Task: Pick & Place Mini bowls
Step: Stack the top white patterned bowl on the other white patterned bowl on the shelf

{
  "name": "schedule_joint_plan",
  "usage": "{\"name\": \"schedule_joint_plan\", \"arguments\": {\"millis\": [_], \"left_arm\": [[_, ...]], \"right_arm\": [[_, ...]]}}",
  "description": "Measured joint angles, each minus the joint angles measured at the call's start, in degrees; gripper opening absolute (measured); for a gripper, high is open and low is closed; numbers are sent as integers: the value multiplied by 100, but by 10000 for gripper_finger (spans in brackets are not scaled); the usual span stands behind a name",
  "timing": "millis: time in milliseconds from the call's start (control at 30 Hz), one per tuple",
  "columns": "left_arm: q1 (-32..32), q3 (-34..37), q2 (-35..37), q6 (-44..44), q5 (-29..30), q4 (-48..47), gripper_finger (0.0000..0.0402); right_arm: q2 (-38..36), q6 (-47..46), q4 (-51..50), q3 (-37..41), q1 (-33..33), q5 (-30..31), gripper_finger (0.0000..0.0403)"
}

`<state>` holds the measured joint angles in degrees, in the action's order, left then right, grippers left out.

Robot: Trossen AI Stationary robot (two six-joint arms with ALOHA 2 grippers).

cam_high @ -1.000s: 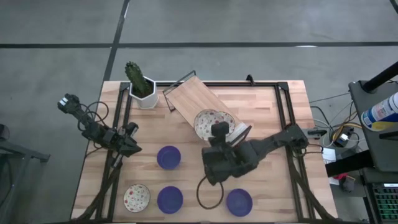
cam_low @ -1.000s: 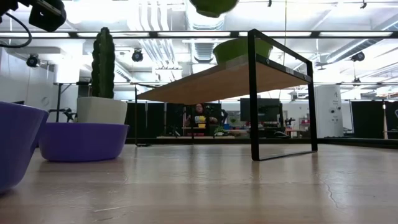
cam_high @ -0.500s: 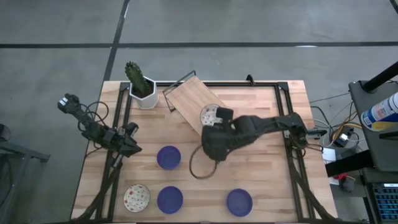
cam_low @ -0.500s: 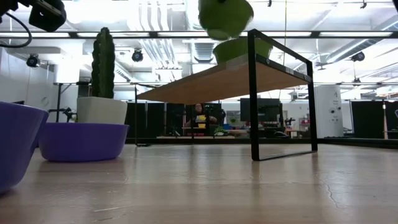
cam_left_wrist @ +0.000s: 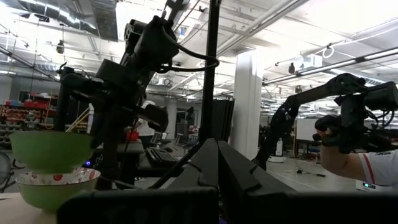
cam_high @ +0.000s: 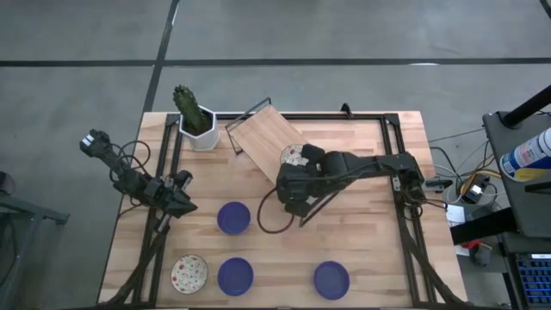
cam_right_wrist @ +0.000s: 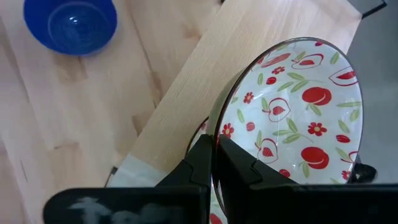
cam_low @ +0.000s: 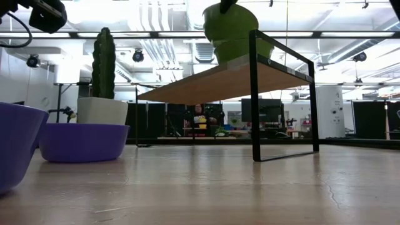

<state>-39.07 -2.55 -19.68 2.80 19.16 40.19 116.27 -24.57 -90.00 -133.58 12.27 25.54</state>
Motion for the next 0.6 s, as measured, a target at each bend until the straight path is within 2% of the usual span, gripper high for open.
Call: {"name": "schedule_joint_plan", "arguments": {"millis": [100, 367, 600], "left_arm": [[0, 2, 0, -1, 0, -16, 0], [0, 2, 2, -13, 0, -70, 0], [0, 1, -15, -151, 0, -93, 0]], "right_arm": [[0, 216, -4, 11, 192, 11, 11], [-127, 17, 7, 139, 730, 380, 11], [-1202, -528, -5, 1275, 842, 623, 11]]}}
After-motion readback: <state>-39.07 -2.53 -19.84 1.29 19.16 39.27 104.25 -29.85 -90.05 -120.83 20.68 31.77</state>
